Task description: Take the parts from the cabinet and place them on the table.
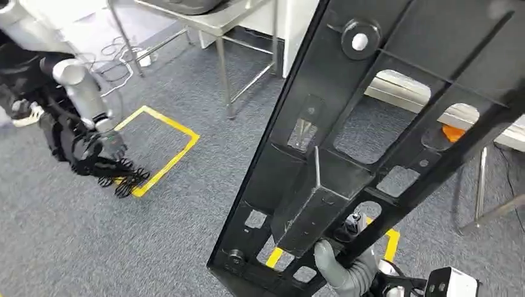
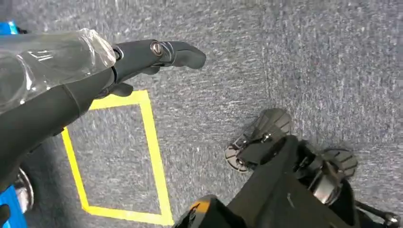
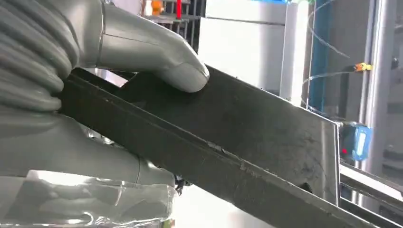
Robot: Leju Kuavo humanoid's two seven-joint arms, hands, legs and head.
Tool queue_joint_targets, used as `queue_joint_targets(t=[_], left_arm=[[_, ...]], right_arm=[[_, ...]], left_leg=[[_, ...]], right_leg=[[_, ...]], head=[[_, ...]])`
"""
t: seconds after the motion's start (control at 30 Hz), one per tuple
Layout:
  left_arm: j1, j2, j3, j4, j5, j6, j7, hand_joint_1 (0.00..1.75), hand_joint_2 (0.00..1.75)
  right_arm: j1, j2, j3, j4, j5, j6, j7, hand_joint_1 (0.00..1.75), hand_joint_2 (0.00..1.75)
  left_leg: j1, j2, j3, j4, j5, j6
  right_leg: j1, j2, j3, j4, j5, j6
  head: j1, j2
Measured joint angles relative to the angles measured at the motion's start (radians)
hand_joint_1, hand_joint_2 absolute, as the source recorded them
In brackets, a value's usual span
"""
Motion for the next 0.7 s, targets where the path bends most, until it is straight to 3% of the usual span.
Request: queue_joint_targets(t=[0.07, 0.1, 0.13, 0.17, 0.23, 0.27, 0.3, 0.37, 0.4, 0.43, 0.47, 0.5, 0.57, 0.6, 0.63, 0.67, 0.7], left_arm=[[-0.002, 0.000, 0.000, 0.000, 0.003, 0.001, 0.000, 0.00, 1.75], [-0.012, 0.000, 0.000, 0.000, 0.008, 0.008, -0.002, 0.00, 1.75], [-0.016, 0.000, 0.000, 0.000, 0.010, 0.010, -0.004, 0.00, 1.75], [-0.017, 0.000, 0.000, 0.000, 0.012, 0.012, -0.006, 0.00, 1.75], [-0.016, 0.000, 0.000, 0.000, 0.013, 0.013, -0.011, 0.00, 1.75], [-0.018, 0.000, 0.001, 0.000, 0.014, 0.013, -0.016, 0.00, 1.75], [-0.024, 0.000, 0.001, 0.000, 0.008, 0.013, -0.018, 0.00, 1.75], [-0.026, 0.000, 0.001, 0.000, 0.001, 0.013, -0.018, 0.00, 1.75], [-0.025, 0.000, 0.001, 0.000, 0.000, 0.013, -0.018, 0.00, 1.75], [-0.024, 0.001, 0.001, 0.000, 0.002, 0.013, -0.018, 0.00, 1.75], [-0.023, 0.001, 0.001, 0.000, 0.005, 0.013, -0.018, 0.00, 1.75], [-0.023, 0.001, 0.001, 0.000, 0.007, 0.013, -0.019, 0.00, 1.75], [-0.020, -0.003, 0.001, 0.000, 0.017, 0.009, -0.018, 0.00, 1.75], [-0.016, -0.007, 0.001, 0.000, 0.018, 0.005, -0.016, 0.00, 1.75], [-0.012, -0.007, 0.001, 0.000, 0.021, 0.000, -0.006, 0.00, 1.75], [-0.005, -0.008, 0.001, 0.000, 0.021, -0.002, 0.000, 0.00, 1.75], [0.001, -0.008, 0.001, 0.000, 0.021, -0.008, 0.015, 0.00, 1.75]], right_arm=[[-0.004, 0.000, -0.003, 0.000, 0.002, 0.004, 0.005, 1.75, 1.75], [-0.020, 0.000, -0.011, 0.000, 0.001, 0.011, 0.025, 1.75, 1.75], [-0.024, 0.001, -0.014, 0.000, 0.000, 0.013, 0.028, 1.75, 1.75], [-0.032, 0.001, -0.017, 0.000, 0.000, 0.013, 0.036, 1.75, 1.75], [-0.045, 0.005, -0.017, 0.000, -0.001, 0.014, 0.047, 1.75, 1.75], [-0.046, 0.006, -0.017, 0.000, -0.002, 0.014, 0.050, 1.75, 1.75], [-0.048, 0.006, -0.018, 0.000, -0.003, 0.013, 0.058, 1.75, 1.75], [-0.053, 0.007, -0.018, 0.001, -0.008, 0.013, 0.063, 1.75, 1.75], [-0.057, 0.008, -0.018, 0.001, -0.009, 0.013, 0.063, 1.75, 1.75], [-0.058, 0.008, -0.019, 0.001, -0.010, 0.013, 0.065, 1.75, 1.75], [-0.059, 0.008, -0.019, 0.003, -0.010, 0.009, 0.068, 1.75, 1.75], [-0.058, 0.008, -0.019, 0.004, -0.010, 0.006, 0.069, 1.75, 1.75], [-0.055, 0.008, -0.023, 0.005, -0.008, -0.007, 0.075, 1.75, 1.75], [-0.054, 0.007, -0.025, 0.005, -0.007, -0.014, 0.076, 1.75, 1.75], [-0.048, 0.007, -0.027, 0.005, -0.006, -0.021, 0.078, 1.75, 1.75], [-0.047, 0.006, -0.029, 0.004, -0.005, -0.023, 0.080, 1.75, 1.75], [-0.045, 0.005, -0.031, 0.005, 0.000, -0.029, 0.085, 1.75, 1.75]], left_leg=[[0.001, 0.008, 0.002, -0.001, -0.004, -0.007], [0.011, 0.036, 0.009, -0.001, -0.013, -0.029], [0.014, -0.008, -0.002, 0.034, -0.038, -0.032], [0.015, -0.039, -0.040, 0.114, -0.081, -0.033], [0.014, -0.065, -0.136, 0.298, -0.149, -0.033], [0.012, -0.068, -0.168, 0.349, -0.156, -0.031], [0.010, -0.070, -0.175, 0.347, -0.139, -0.027], [0.005, -0.081, -0.121, 0.206, -0.047, -0.012], [0.002, -0.109, -0.078, 0.103, 0.003, -0.002], [0.000, -0.157, -0.050, 0.030, 0.028, 0.007], [0.001, -0.157, -0.045, 0.010, 0.025, 0.008], [-0.003, -0.145, -0.044, 0.010, 0.026, 0.005], [-0.007, -0.129, -0.042, 0.009, 0.027, 0.013], [0.009, -0.113, -0.033, -0.005, 0.037, 0.020], [0.004, -0.106, -0.028, -0.011, 0.039, 0.024], [0.004, -0.093, -0.026, -0.012, 0.039, 0.030], [0.003, -0.081, -0.026, -0.011, 0.038, 0.030]], right_leg=[[-0.003, 0.023, -0.003, -0.001, 0.001, -0.013], [-0.002, 0.058, -0.003, -0.007, 0.007, -0.040], [-0.003, 0.067, -0.002, -0.007, 0.005, -0.044], [-0.003, 0.074, -0.003, -0.007, 0.007, -0.051], [0.000, 0.102, -0.004, -0.006, 0.007, -0.053], [0.002, 0.114, -0.004, -0.006, 0.007, -0.053], [0.004, 0.127, -0.002, -0.006, 0.007, -0.053], [0.006, 0.156, 0.002, -0.006, 0.007, -0.053], [0.006, 0.169, 0.003, -0.006, 0.008, -0.053], [0.003, 0.178, 0.001, -0.006, 0.008, -0.051], [0.012, 0.190, -0.001, -0.002, 0.007, -0.048], [0.008, 0.197, -0.004, -0.004, 0.009, -0.043], [0.002, 0.215, -0.006, -0.010, 0.013, -0.030], [0.006, 0.217, -0.008, -0.003, 0.009, -0.026], [0.010, 0.165, -0.017, 0.019, -0.009, -0.023], [0.009, 0.125, -0.044, 0.077, -0.049, -0.017], [0.006, 0.107, -0.085, 0.161, -0.091, -0.012]], head=[[-0.002, 0.000], [-0.002, 0.000], [-0.003, 0.000], [-0.006, 0.000], [-0.006, 0.000], [-0.007, 0.000], [-0.006, 0.000], [-0.007, 0.000], [-0.007, 0.000], [-0.007, 0.000], [-0.007, 0.000], [-0.006, 0.000], [-0.006, 0.000], [-0.006, 0.000], [-0.004, 0.000], [-0.001, 0.000], [0.000, 0.000]])
